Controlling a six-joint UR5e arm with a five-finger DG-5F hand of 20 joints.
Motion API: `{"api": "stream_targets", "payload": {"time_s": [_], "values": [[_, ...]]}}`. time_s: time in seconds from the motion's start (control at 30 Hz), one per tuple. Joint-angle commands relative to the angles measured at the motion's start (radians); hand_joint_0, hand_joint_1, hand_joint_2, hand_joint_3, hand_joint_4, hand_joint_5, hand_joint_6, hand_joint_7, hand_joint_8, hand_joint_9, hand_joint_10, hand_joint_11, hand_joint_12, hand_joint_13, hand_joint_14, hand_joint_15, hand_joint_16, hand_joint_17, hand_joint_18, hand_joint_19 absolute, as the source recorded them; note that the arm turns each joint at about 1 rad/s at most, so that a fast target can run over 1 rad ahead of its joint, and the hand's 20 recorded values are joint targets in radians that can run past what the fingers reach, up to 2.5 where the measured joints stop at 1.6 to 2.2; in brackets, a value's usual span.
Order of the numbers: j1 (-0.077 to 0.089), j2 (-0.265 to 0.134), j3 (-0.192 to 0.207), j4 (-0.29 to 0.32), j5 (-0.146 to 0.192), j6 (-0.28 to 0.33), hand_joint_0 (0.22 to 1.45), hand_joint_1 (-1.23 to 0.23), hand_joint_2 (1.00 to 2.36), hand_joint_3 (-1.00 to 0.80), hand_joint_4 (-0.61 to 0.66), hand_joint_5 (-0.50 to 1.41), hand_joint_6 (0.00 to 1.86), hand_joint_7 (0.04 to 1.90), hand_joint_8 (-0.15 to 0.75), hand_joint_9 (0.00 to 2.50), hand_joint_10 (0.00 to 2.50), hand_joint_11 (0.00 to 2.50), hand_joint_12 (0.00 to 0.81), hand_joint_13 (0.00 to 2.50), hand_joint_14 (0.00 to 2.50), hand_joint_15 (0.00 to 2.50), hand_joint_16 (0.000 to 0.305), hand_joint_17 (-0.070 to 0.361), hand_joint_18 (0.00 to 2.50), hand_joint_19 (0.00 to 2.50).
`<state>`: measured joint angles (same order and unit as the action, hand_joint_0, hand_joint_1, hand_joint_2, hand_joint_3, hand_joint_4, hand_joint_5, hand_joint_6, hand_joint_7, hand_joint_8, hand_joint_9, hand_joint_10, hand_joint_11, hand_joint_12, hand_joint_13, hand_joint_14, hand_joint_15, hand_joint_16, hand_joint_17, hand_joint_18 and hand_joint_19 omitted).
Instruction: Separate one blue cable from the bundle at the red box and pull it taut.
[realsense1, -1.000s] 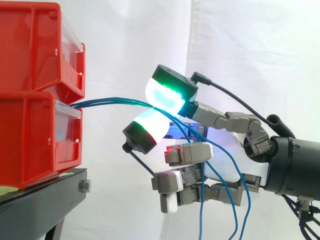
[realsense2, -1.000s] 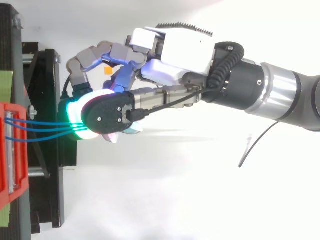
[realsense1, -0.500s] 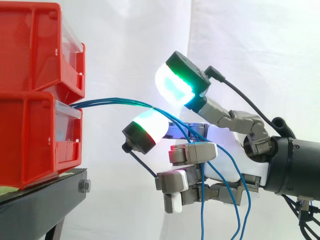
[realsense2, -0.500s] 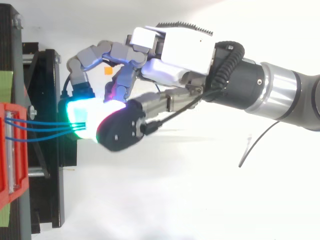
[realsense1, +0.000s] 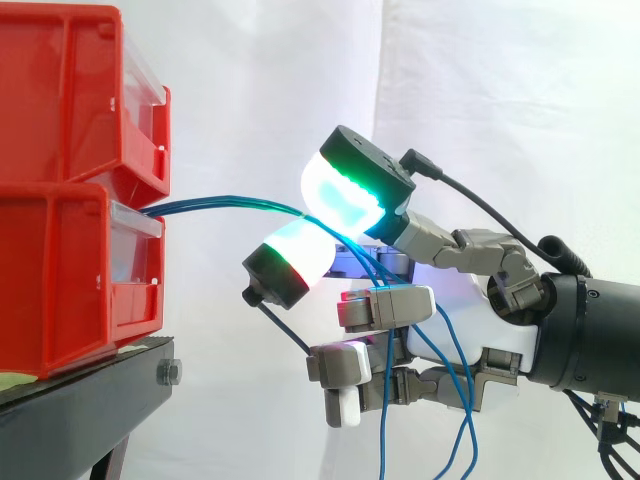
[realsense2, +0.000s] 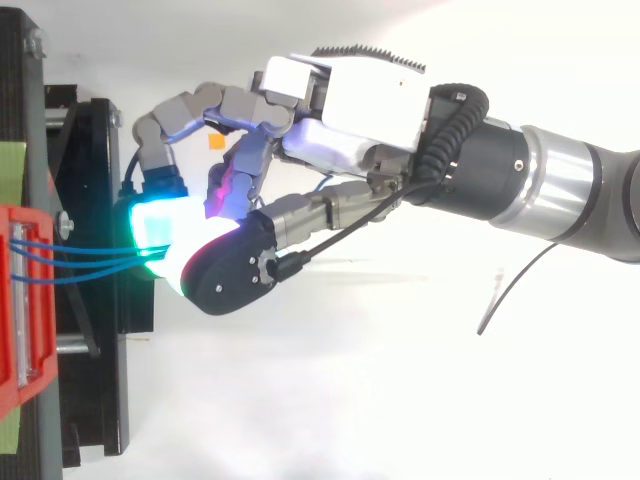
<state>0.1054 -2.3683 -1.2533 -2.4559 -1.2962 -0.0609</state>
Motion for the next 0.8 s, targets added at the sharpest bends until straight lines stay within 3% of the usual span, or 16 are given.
{"api": "stream_targets", "payload": {"time_s": [0.0, 0.33, 0.43, 0.5, 0.77], "values": [[0.0, 0.0, 0.0, 0.0, 0.0, 0.0, 0.63, -0.54, 1.01, -0.44, 0.01, -0.11, 0.76, 1.19, 0.253, 1.48, 0.03, 1.72, 0.362, 1.21, 0.03, 1.05, 0.052, 0.116, 0.91, 0.91], [0.0, 0.0, 0.0, 0.0, 0.0, 0.0, 0.63, -0.48, 1.02, -0.3, 0.08, -0.1, 0.69, 1.28, 0.261, 1.48, 0.03, 1.7, 0.366, 1.2, 0.04, 1.04, 0.054, 0.121, 0.91, 0.91], [0.0, 0.0, 0.0, 0.0, 0.0, 0.0, 0.63, -0.46, 1.01, -0.37, 0.07, -0.1, 0.7, 1.31, 0.257, 1.49, 0.03, 1.71, 0.37, 1.2, 0.03, 1.04, 0.054, 0.121, 0.91, 0.92], [0.0, 0.0, 0.0, 0.0, 0.0, 0.001, 0.57, -0.38, 1.0, -0.5, 0.07, -0.1, 0.73, 1.27, 0.267, 1.51, 0.03, 1.69, 0.374, 1.22, 0.03, 1.04, 0.055, 0.123, 0.93, 0.91], [-0.001, 0.0, 0.0, 0.0, 0.0, 0.001, 0.45, -0.38, 1.0, -0.5, 0.09, -0.1, 0.75, 1.21, 0.323, 1.57, 0.03, 1.69, 0.425, 1.28, 0.03, 1.01, 0.065, 0.145, 1.03, 0.86]]}}
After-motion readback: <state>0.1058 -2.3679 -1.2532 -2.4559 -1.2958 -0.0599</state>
